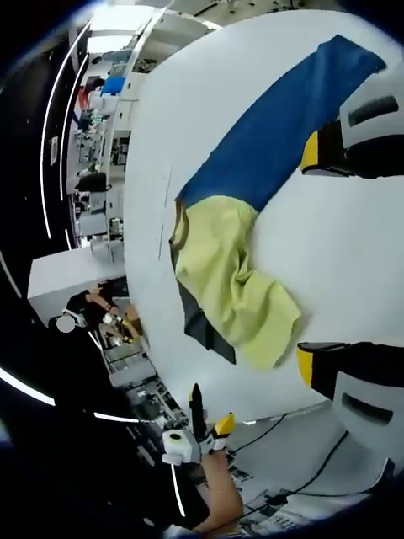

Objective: Fold the garment on the visible template until the final outline fits inside the template.

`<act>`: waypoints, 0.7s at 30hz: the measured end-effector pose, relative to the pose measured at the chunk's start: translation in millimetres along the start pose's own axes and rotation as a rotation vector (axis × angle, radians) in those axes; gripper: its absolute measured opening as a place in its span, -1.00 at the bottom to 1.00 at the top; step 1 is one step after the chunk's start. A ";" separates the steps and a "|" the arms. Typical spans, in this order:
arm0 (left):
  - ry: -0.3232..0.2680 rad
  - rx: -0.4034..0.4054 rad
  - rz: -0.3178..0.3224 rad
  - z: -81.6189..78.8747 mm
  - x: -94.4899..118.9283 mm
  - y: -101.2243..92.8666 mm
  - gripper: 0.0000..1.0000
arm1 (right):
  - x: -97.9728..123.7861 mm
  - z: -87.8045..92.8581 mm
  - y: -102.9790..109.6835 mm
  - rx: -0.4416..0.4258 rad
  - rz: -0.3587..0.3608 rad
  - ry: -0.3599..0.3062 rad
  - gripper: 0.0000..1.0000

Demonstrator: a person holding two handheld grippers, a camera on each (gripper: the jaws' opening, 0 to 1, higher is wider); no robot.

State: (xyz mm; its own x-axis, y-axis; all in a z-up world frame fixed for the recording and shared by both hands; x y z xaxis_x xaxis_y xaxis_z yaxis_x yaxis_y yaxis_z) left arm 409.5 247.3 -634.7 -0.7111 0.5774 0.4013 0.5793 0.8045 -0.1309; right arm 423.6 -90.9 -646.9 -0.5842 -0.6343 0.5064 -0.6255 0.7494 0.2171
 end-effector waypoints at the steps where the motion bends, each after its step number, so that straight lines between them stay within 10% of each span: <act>1: 0.004 0.000 0.008 0.9 -0.4 -2.3 0.98 | -2.9 -0.1 3.1 0.004 -0.007 -0.002 0.54; 21: 0.012 -0.019 0.030 9.9 8.8 -16.4 0.94 | -72.2 8.1 91.5 0.331 -0.271 0.061 0.07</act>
State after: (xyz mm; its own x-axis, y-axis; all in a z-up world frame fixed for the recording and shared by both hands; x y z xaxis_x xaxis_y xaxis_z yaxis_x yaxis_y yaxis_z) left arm 389.7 240.5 -638.0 -0.6881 0.5996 0.4086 0.6083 0.7837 -0.1256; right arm 404.4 21.9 -670.3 -0.3502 -0.7799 0.5187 -0.8901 0.4496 0.0750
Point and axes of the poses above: the point that each gripper's makers call its tool centre point, and the gripper's own axes: x roughly backward along the fingers, y roughly to its left, z roughly out of its underside, the point moved 5 cm from there along x, roughly backward along the fingers, and after that the axes turned 7 degrees about -y, right-handed, at the moved point
